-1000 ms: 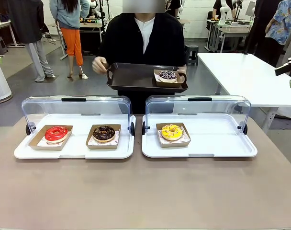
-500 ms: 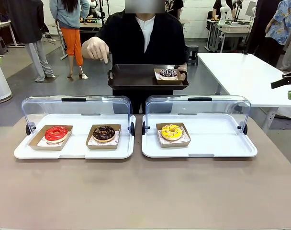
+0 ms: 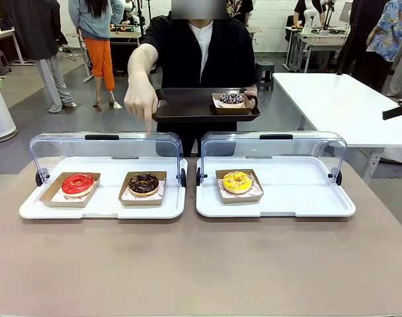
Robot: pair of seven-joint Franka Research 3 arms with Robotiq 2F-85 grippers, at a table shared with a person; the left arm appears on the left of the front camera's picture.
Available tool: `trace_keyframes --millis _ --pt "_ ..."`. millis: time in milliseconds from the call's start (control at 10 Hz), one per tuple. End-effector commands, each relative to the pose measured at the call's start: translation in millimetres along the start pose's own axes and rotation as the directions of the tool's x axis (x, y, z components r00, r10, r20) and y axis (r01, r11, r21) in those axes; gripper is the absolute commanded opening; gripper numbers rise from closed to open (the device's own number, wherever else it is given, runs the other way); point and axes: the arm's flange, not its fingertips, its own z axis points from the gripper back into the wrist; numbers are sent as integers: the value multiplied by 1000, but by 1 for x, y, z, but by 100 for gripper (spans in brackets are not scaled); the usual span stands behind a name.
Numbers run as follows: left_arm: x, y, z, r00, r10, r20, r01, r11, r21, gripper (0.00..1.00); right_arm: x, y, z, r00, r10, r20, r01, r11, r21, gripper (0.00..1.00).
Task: Provide the desired donut to the person.
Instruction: Place the picked Paper togo box onto the Handle tray extended by the person, then pick up and lift the Paper togo box containing the Donut pointed at by the person.
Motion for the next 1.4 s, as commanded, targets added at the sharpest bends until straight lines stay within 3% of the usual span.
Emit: trace_keyframes --millis 0,1300 --pt "1 -1 2 1000 -4 10 4 1000 -4 100 0 -1 1 1000 0 -2 0 1000 -8 100" --pt "1 -1 2 1000 -4 10 4 1000 -4 100 0 -1 1 1000 0 -2 0 1000 -8 100"
